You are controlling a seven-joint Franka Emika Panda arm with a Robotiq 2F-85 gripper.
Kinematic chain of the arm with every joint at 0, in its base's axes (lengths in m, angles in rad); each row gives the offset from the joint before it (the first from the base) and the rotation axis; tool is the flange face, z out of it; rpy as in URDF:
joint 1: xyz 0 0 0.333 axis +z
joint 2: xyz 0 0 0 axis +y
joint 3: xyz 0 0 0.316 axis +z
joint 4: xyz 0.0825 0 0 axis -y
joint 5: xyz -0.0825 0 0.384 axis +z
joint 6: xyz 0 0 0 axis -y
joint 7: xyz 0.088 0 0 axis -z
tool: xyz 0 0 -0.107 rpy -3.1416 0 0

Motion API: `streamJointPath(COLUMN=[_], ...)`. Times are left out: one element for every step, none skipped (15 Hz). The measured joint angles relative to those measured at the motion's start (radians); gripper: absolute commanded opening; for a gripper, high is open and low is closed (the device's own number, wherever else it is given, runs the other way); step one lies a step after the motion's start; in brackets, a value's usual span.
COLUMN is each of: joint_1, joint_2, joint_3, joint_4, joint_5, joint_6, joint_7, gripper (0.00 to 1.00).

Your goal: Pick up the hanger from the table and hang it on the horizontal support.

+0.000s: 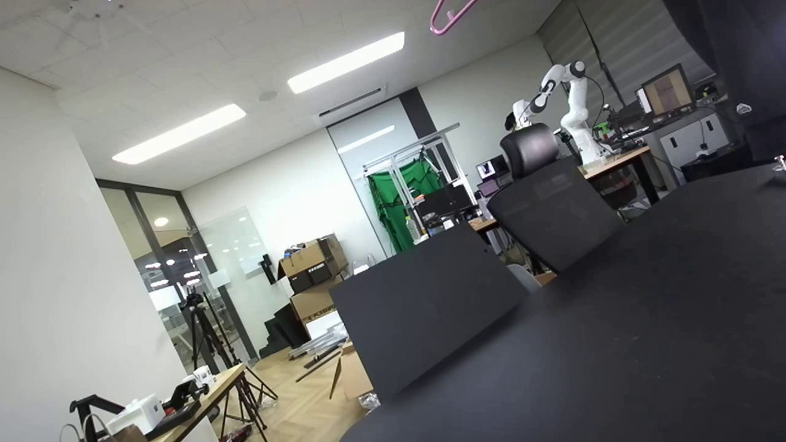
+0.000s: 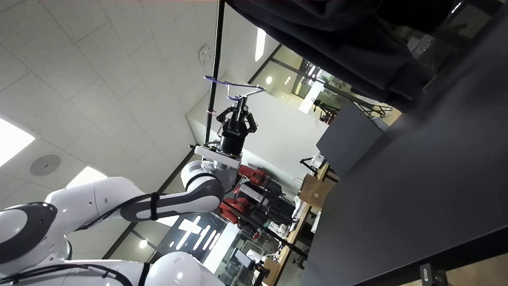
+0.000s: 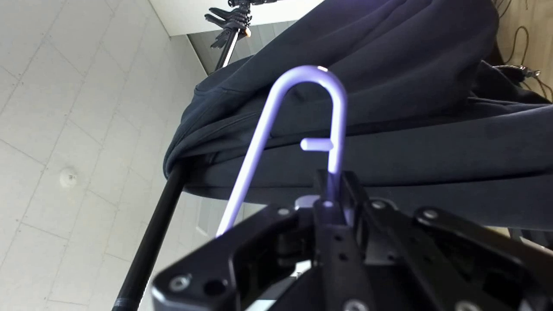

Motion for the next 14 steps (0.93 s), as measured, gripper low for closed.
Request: streamJointPath(joint_1=[0.017,0.030,0.041,0.049,0.056,0.062,0.067,0.071,0.074,0.076,0.078,0.080,0.080,0.080], joint_2=[0.010,0.020,0.028,0.036,0.043,0.048,0.052,0.056,0.058,0.059,0.059,0.059,0.060,0.060], joint_3=[-0.019,-0.032,-0.042,-0.051,-0.058,-0.064,-0.068,-0.070,-0.072,-0.074,-0.076,-0.079,-0.080,-0.082], joint_4=[0.008,0.015,0.023,0.030,0.037,0.044,0.050,0.057,0.063,0.068,0.072,0.076,0.080,0.084], joint_5=[-0.009,-0.016,-0.023,-0.031,-0.035,-0.042,-0.049,-0.052,-0.055,-0.058,-0.063,-0.067,-0.070,-0.071], joint_6=[-0.008,-0.013,-0.020,-0.025,-0.031,-0.037,-0.043,-0.048,-0.052,-0.056,-0.060,-0.062,-0.065,-0.066], joint_7=[0.000,-0.001,-0.002,-0.002,-0.003,-0.003,-0.003,-0.004,-0.004,-0.005,-0.005,-0.005,-0.006,-0.006], gripper=[0.02,0.02,0.02,0.02,0.02,0.02,0.02,0.02,0.02,0.02,0.02,0.02,0.02,0.02])
